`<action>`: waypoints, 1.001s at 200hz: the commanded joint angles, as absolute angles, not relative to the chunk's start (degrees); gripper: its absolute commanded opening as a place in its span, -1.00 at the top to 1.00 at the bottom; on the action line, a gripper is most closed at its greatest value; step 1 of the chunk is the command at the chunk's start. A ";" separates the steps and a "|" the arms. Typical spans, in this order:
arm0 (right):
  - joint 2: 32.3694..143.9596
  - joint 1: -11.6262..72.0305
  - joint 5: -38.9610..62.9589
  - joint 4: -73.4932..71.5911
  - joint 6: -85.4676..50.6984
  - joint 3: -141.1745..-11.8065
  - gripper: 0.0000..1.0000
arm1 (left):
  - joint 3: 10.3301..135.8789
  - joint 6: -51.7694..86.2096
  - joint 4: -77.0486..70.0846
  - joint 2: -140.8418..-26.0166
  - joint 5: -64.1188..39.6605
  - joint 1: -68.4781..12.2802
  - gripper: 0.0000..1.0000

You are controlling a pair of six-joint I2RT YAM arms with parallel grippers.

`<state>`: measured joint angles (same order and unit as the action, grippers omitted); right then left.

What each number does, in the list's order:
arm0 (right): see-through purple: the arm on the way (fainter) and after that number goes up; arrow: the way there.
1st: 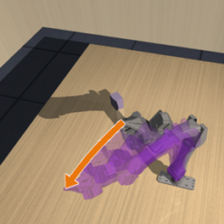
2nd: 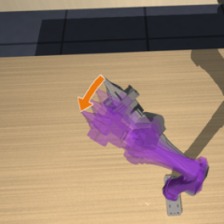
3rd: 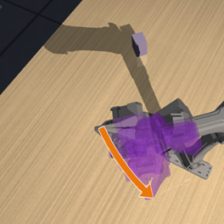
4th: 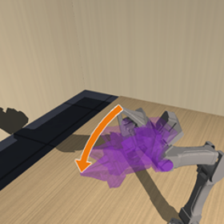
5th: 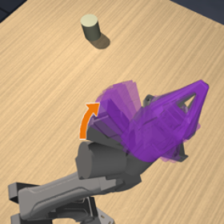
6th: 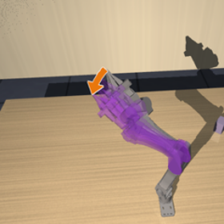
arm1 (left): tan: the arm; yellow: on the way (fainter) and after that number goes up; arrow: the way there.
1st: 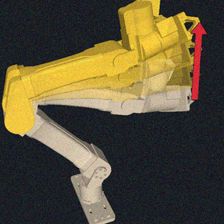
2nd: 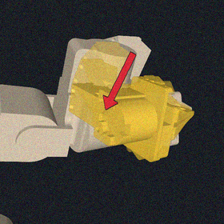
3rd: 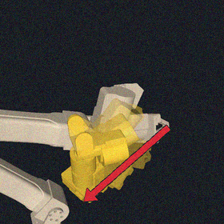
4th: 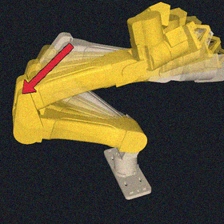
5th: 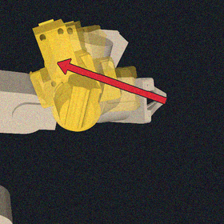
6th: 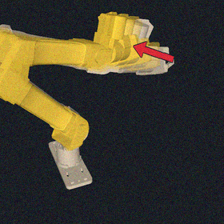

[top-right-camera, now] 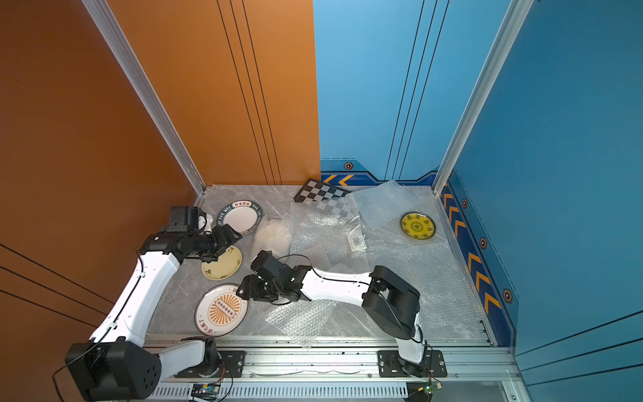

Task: Unpack dinner plates from bubble wrap
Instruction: Place the plate at the center of the board, then move the bubble wrap to the center of the board.

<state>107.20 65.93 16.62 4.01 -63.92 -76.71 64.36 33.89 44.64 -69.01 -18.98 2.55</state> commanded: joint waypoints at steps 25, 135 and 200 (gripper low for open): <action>105.00 64.08 11.20 10.88 -64.72 -70.86 -0.24 | 63.34 34.10 42.14 -70.24 -22.70 1.93 -0.62; 105.04 52.20 10.33 13.12 -60.91 -60.39 -0.26 | 59.41 33.31 38.42 -78.10 -27.50 1.61 -0.64; 105.34 43.24 11.03 17.63 -55.04 -59.80 -0.26 | 59.94 33.66 37.25 -80.14 -27.38 0.44 -0.63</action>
<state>105.01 46.37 13.26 10.31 -59.27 -61.32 59.94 33.89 37.69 -79.05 -26.26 0.73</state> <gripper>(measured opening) 0.631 0.816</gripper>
